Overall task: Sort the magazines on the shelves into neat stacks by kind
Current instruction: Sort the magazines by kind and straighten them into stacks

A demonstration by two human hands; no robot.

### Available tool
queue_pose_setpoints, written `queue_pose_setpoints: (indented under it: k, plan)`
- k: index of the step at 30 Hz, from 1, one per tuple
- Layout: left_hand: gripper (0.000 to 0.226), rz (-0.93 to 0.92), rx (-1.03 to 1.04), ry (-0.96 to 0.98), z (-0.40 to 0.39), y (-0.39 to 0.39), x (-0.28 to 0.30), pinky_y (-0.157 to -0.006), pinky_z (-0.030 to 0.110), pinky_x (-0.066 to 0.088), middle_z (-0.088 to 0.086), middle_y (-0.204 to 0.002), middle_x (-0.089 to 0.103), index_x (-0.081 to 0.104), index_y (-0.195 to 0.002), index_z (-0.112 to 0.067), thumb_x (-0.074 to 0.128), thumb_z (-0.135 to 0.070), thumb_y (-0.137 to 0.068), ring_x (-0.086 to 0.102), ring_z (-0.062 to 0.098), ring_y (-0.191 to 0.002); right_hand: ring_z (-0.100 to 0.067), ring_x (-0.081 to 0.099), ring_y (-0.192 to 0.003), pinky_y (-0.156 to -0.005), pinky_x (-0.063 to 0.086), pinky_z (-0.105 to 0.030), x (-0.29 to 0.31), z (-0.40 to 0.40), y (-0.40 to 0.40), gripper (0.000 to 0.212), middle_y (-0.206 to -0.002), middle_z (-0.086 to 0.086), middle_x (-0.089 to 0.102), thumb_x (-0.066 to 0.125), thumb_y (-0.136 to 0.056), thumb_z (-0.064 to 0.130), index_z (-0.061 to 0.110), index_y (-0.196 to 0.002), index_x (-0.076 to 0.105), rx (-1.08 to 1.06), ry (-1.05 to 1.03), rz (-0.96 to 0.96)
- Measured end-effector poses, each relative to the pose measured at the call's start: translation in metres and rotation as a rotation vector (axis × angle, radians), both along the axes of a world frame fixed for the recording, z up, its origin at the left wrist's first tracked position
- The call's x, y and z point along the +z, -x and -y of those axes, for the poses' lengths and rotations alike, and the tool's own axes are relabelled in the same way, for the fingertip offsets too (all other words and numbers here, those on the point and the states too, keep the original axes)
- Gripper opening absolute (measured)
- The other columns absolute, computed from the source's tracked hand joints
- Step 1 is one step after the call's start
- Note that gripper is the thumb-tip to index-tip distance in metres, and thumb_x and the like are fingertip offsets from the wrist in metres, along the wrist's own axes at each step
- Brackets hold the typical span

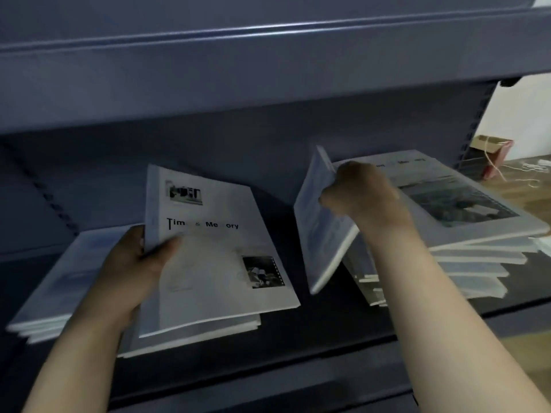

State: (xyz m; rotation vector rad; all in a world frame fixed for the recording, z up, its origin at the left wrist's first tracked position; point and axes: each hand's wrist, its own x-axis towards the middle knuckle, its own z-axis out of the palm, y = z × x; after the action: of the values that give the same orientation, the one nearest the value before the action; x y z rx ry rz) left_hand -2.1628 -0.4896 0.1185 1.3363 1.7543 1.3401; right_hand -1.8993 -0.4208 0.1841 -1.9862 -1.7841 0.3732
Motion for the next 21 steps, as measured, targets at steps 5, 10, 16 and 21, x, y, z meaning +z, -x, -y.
queue_pose_setpoints:
  k: [5, 10, 16, 21]
  plan:
    - [0.027, 0.135, 0.062, 0.055, 0.023, 0.032, -0.005, -0.081, 0.032, 0.049, 0.001, -0.103, 0.070, 0.064, -0.113, -0.016, 0.061, -0.022, -0.087, 0.065, 0.018, -0.094, -0.033, 0.058, -0.101, -0.072, 0.040, -0.030, -0.018, 0.012, 0.034, 0.018, -0.104, -0.013, 0.061, 0.051, -0.086, 0.014, 0.007, -0.100, 0.060, 0.048, 0.037, 0.020]
    - [0.026, 0.156, 0.074, 0.127, 0.024, 0.055, -0.024, -0.071, 0.024, 0.047, 0.002, -0.103, 0.070, 0.064, -0.114, -0.016, 0.061, -0.021, -0.088, 0.064, 0.020, -0.097, -0.029, 0.057, -0.085, -0.063, 0.038, -0.026, -0.028, 0.020, 0.051, 0.009, -0.081, -0.004, 0.053, 0.054, -0.085, 0.019, 0.010, -0.087, 0.057, 0.096, 0.053, 0.075]
    - [0.011, 0.115, 0.026, 0.213, 0.005, 0.057, -0.035, -0.070, 0.023, 0.045, -0.006, -0.095, 0.068, 0.063, -0.098, -0.028, 0.062, -0.024, -0.087, 0.062, 0.015, -0.093, -0.014, 0.042, -0.057, -0.047, 0.025, -0.019, -0.029, 0.022, 0.059, 0.009, -0.069, -0.001, 0.049, 0.052, -0.086, 0.017, 0.011, -0.082, 0.057, 0.101, 0.008, 0.087]
    - [0.029, -0.105, -0.010, 0.281, -0.020, 0.058, -0.032, -0.086, 0.036, 0.049, 0.001, -0.101, 0.066, 0.063, -0.112, -0.013, 0.065, -0.024, -0.085, 0.061, 0.021, -0.096, -0.015, 0.044, -0.058, -0.046, 0.025, -0.020, -0.030, 0.023, 0.068, 0.008, -0.068, 0.000, 0.048, 0.051, -0.090, 0.018, 0.013, -0.085, 0.055, 0.071, -0.057, 0.131]
